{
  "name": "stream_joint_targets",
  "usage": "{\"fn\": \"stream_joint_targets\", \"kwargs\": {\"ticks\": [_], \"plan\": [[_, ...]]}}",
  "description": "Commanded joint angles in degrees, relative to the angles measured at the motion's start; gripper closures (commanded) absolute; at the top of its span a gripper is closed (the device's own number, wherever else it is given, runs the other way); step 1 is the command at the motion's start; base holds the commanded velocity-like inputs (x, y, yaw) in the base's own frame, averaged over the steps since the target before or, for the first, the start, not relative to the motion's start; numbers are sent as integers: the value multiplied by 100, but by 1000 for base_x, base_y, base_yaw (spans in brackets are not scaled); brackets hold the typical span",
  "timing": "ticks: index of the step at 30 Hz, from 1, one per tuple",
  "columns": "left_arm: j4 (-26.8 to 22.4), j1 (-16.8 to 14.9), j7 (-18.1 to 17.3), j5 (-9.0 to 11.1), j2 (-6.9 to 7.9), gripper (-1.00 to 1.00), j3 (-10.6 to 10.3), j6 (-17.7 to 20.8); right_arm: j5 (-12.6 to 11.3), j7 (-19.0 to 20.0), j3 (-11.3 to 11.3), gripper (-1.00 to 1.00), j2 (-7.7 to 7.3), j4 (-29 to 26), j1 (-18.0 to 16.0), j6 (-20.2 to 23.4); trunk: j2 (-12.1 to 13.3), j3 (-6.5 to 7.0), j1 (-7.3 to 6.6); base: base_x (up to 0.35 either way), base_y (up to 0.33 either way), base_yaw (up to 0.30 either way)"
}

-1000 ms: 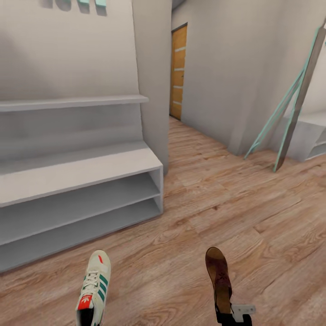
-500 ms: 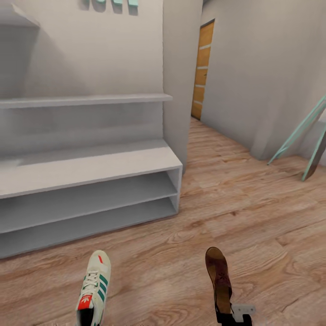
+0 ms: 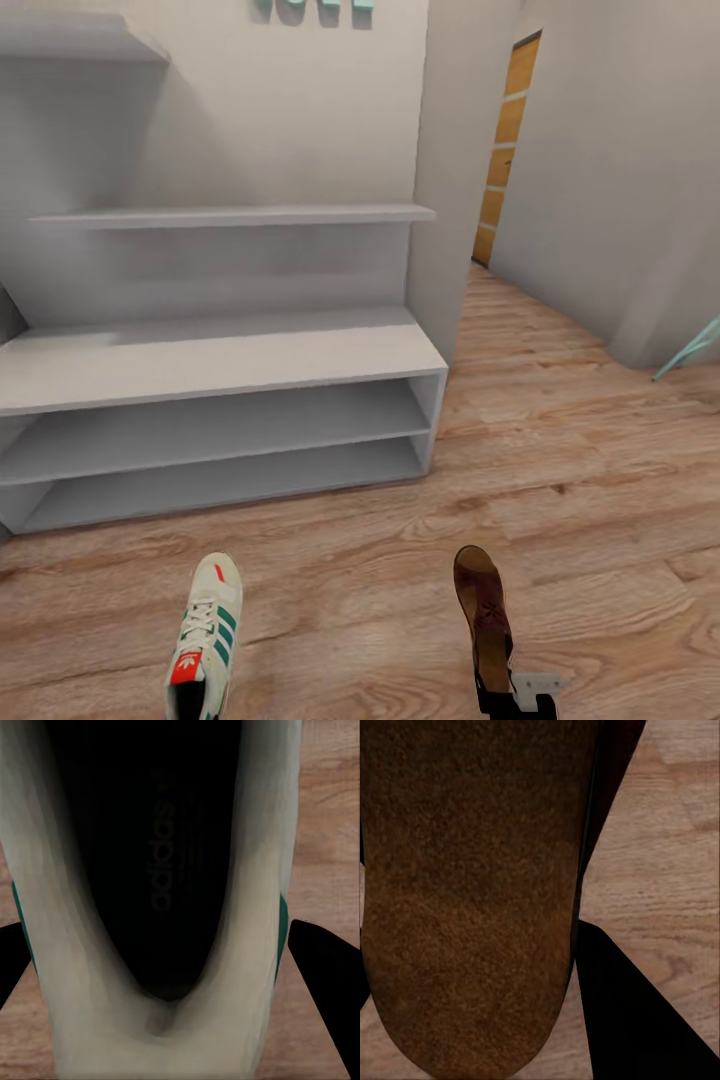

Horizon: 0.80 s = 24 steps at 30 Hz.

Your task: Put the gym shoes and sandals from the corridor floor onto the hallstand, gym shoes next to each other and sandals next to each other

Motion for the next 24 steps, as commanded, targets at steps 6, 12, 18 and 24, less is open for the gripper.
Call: {"fn": "stream_joint_targets", "kwargs": {"ticks": [6, 12, 18, 24], "plan": [[3, -5, 112, -29, -15, 100, 41, -15, 40, -11, -37, 100, -1, 3, -3, -18, -2, -21, -1, 0, 0, 276], [-41, -2, 86, -29, -5, 100, 15, -34, 39, -11, -37, 100, 0, 3, -3, -18, -2, -37, -1, 0, 0, 276], [-76, 2, 79, -42, -21, 100, -11, -41, 40, -11, -37, 100, 0, 3, -3, -18, -2, -53, -1, 0, -18, 276], [-69, 3, 100, -39, -16, 100, -8, -41, 42, -11, -37, 100, 0, 3, -3, -18, -2, -69, -1, 0, -222, 276]]}}
